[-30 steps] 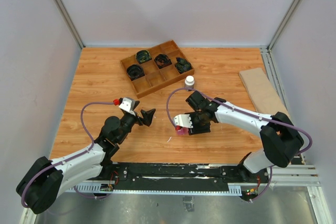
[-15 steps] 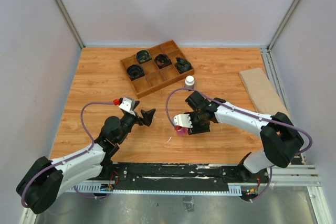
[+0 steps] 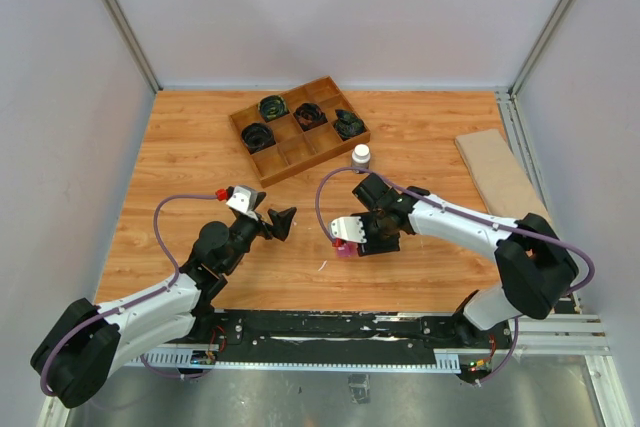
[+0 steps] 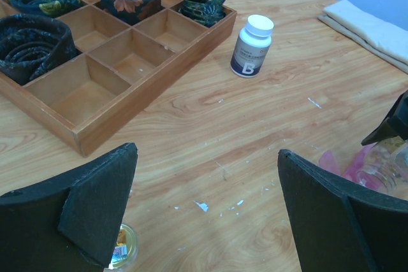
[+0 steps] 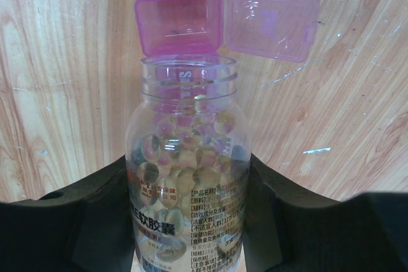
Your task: Sort the pills into containers
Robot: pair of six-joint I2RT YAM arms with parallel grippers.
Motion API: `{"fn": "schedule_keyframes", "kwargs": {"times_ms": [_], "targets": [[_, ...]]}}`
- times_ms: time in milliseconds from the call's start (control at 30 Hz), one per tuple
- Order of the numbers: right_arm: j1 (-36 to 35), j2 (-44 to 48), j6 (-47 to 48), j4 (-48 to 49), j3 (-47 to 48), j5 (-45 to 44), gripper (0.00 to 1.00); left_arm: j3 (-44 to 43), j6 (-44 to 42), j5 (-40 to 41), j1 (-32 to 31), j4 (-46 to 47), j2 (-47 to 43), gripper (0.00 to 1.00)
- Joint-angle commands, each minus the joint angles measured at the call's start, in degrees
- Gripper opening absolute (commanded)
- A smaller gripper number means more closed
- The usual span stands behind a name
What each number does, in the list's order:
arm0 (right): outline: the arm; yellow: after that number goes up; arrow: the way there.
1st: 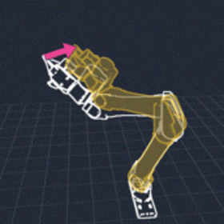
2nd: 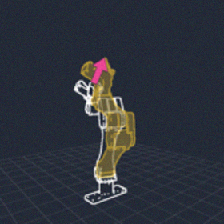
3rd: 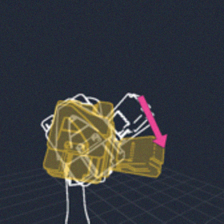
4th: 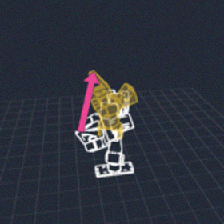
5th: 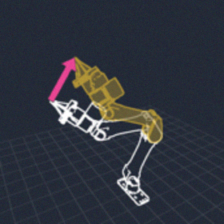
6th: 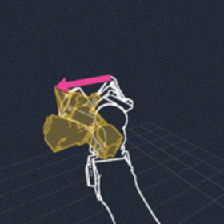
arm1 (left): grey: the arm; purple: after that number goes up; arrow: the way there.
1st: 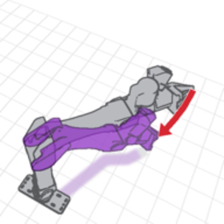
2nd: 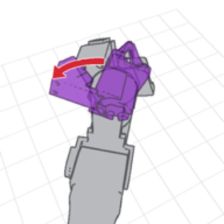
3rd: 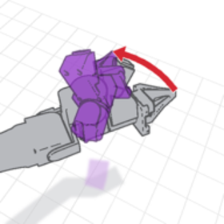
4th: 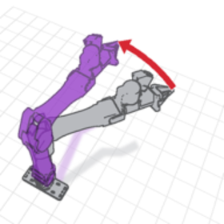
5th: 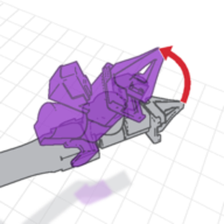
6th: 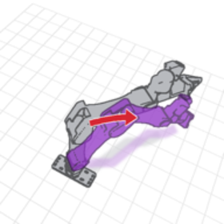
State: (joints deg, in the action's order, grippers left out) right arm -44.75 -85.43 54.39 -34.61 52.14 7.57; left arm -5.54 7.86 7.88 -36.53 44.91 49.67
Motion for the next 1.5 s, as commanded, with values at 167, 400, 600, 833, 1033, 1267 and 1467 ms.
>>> {"fn": "schedule_keyframes", "kwargs": {"times_ms": [167, 400, 600, 833, 1033, 1267, 1467], "targets": [[-1.7, 1.77, -0.45, 0.76, 0.52, -0.18, 0.01, 0.17, -0.91, 0.56, -0.38, 2.2, -0.25, 0.96], [-2.06, 0.18, -0.48, -0.03, 1.01, -1.18, 0.01, 0.18, -0.84, 0.51, -0.45, 2.2, -0.22, 0.96], [-2.31, -0.18, -0.34, -0.55, 1.26, -1.06, 0.01, 0.09, -0.85, 0.55, -0.38, 2.2, -0.1, 0.96], [-2.41, -0.81, -0.52, -1.45, 1.71, -1.02, 0.01, 0.01, -0.91, 0.49, -0.38, 2.21, 0.11, 0.96], [-2.42, -0.1, -0.57, -0.89, 1.41, -1.43, 0.01, -0.07, -0.91, 0.45, -0.38, 2.2, 0.2, 0.96], [-2.19, -0.28, -0.57, -0.53, 1.27, -1.74, 0.01, 0.0, -0.91, 0.43, -0.39, 2.2, 0.01, 0.96], [-2.18, -0.72, -0.5, -0.68, 1.25, -2.14, 0.01, 0.09, -0.91, 0.47, -0.38, 2.23, -0.19, 0.96]]}}
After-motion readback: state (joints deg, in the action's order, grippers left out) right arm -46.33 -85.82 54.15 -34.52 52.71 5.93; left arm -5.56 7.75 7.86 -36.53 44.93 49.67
